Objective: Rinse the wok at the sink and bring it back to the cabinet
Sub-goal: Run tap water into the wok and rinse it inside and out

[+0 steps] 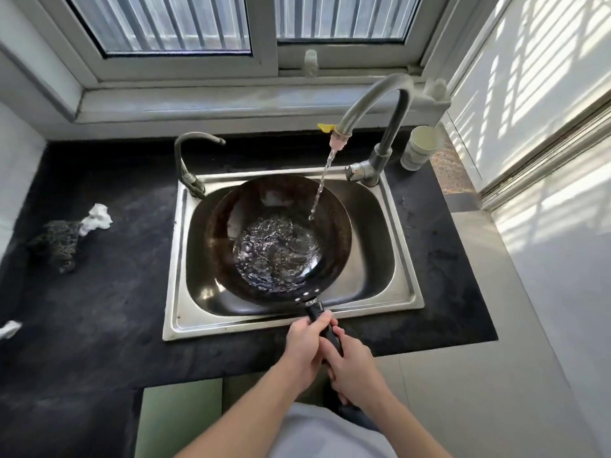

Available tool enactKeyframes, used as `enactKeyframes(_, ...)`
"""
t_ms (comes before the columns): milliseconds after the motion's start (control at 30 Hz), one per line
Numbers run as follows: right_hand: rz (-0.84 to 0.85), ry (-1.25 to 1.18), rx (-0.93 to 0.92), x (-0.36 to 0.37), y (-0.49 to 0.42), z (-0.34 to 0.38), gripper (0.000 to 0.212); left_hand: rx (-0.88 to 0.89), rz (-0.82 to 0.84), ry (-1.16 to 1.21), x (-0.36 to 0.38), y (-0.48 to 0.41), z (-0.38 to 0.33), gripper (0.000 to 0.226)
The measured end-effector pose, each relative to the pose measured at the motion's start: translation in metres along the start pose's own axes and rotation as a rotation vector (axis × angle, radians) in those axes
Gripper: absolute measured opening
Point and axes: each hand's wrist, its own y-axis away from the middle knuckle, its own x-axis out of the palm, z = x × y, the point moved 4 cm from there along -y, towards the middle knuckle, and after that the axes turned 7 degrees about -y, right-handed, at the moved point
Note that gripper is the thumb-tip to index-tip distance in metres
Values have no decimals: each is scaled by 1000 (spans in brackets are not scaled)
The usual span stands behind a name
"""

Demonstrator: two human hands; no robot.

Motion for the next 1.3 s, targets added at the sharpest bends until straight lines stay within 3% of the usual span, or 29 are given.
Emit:
enactKeyframes(133, -39, 50, -28, -12, -5, 8, 43, -21, 35, 33, 11, -4, -5, 19)
enactKeyframes(267, -16, 89, -38, -15, -9, 14, 32, 0, 42, 75, 14, -3, -11, 21)
enactKeyframes(500, -13, 88, 12, -9, -5, 6, 36, -8, 58, 63, 5, -1, -2, 20)
enactKeyframes(767, -129, 88, 4, -10, 9, 0, 37, -50, 136, 124, 14, 3, 3, 9)
enactKeyframes(933, -150, 191, -41, -16, 8, 15, 44, -33, 148, 125, 19, 2, -7, 17)
enactKeyframes(1033, -93, 191, -58, -14, 4, 28, 39, -7, 124, 112, 17, 3, -16, 20)
enactKeyframes(1100, -23, 162, -43, -13, 0, 30, 22, 4, 98, 76, 13, 4, -19, 22)
enactKeyframes(1200, 63, 97, -15, -16, -7, 31, 30, 19, 32, 50, 10, 4, -20, 21)
enactKeyframes(1300, 137, 86, -36, -24, -11, 32, 22, 32, -42, 76, 16, 8, -19, 20)
